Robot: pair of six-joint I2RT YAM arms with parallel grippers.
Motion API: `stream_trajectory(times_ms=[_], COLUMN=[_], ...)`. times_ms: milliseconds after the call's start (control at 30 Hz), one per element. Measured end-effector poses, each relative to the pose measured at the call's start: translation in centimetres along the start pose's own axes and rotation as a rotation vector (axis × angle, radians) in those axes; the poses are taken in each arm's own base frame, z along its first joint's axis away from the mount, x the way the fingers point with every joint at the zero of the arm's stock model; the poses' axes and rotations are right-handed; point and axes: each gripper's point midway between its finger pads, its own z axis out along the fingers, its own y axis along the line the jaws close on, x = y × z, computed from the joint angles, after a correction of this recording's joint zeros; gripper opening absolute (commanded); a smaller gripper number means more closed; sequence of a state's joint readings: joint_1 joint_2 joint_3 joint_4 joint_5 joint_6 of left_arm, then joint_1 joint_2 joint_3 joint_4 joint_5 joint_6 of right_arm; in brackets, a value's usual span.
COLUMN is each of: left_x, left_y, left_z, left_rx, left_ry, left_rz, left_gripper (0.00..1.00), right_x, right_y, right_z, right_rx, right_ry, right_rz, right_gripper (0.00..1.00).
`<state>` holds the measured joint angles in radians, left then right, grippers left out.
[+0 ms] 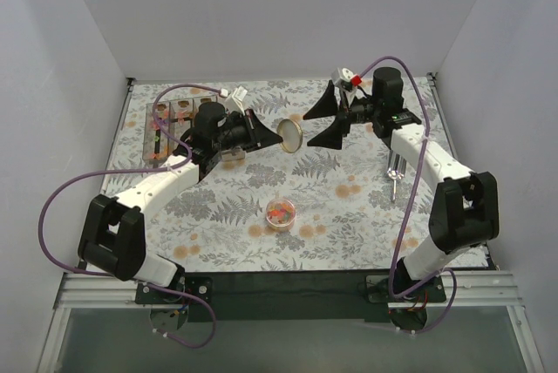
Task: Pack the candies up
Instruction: Pick up the bottle lid at the center of the board.
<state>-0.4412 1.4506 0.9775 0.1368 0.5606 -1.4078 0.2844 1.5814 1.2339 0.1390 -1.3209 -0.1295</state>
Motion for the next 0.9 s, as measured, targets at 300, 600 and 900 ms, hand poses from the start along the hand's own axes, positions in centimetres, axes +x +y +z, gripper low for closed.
stream_trajectory(times_ms=[300,600,900], left_x=[-0.6,-1.3,-1.1], left_y=[-1.3,-2.3,-3.3], left_z=[0.0,0.1,-0.1], left_rx=[0.040,0.118,0.180], left_ry=[-0.002,-0.014,0.006], left_rz=[-0.138,-0.227,-0.246], left_gripper=[0.00,0.00,0.00], right_x=[-0.3,-1.1,-1.4], right_y=[-0.7,0.0,-0.1], right_z=[2.6,3.0,3.1], right_rx=[-0.094,-0.185,-0.218], right_ry=[-0.010,-0.022,-0.025], right_rz=[-0.048,-0.082,-0.088], right_gripper=[0.98,0.98,0.97])
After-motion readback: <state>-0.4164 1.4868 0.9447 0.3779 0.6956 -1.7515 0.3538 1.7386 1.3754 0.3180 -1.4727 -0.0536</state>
